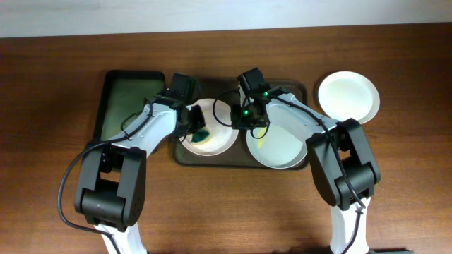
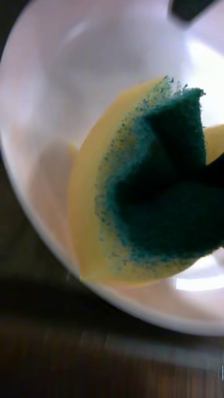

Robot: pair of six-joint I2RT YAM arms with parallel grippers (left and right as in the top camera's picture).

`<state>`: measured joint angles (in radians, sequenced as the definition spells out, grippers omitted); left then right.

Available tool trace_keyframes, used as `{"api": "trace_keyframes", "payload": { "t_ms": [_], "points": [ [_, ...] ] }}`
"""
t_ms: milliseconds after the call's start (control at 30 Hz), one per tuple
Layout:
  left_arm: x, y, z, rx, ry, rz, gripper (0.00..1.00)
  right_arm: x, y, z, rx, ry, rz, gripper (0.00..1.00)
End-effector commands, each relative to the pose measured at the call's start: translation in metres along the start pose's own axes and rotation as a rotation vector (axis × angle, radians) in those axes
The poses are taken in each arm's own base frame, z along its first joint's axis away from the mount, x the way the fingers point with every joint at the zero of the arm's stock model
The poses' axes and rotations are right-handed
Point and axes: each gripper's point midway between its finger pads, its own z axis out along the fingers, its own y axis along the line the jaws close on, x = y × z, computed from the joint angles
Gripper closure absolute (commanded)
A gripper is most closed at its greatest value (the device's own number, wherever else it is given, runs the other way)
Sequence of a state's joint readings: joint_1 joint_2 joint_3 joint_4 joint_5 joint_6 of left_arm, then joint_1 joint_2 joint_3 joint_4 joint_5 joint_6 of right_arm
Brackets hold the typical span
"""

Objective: Clean dirty plates on tray and stack at the side
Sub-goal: 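Hold the pink plate with the right gripper and scrub it with the sponge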

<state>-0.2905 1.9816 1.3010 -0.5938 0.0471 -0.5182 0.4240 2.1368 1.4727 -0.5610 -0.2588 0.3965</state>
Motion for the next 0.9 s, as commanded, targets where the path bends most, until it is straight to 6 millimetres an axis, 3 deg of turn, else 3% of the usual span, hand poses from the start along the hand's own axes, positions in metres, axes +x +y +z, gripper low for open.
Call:
{"api": "trace_keyframes", "payload": {
  "t_ms": [0,133,267,367,433,600,700,867],
  "points": [
    [-0.016,0.045,0.000,-0.224,-0.073,0.104,1.00,0.006,-0.017,0.009,0.045,0.027,0.031,0.96],
    [-0.030,0.040,-0.014,-0.214,-0.105,0.111,1.00,0.006,-0.017,0.009,0.045,0.027,0.031,0.96],
    [-0.054,0.021,-0.043,-0.167,-0.172,0.108,1.00,0.006,-0.017,0.009,0.045,0.027,0.031,0.96],
    [-0.064,-0.005,-0.061,-0.042,-0.196,0.107,1.00,0.006,-0.017,0.009,0.045,0.027,0.031,0.96],
    [-0.062,-0.022,-0.061,0.056,-0.177,0.090,1.00,0.006,-0.017,0.009,0.045,0.026,0.031,0.96],
    [-0.046,-0.037,-0.046,0.135,-0.095,0.033,1.00,0.004,-0.016,0.009,0.042,0.020,0.029,0.96],
    [-0.026,-0.053,-0.021,0.174,-0.006,0.031,1.00,0.004,-0.016,0.009,0.043,0.020,0.029,0.96],
    [0.001,-0.058,0.016,0.188,0.118,-0.033,1.00,0.004,-0.016,0.009,0.043,0.020,0.029,0.96]
  ]
}}
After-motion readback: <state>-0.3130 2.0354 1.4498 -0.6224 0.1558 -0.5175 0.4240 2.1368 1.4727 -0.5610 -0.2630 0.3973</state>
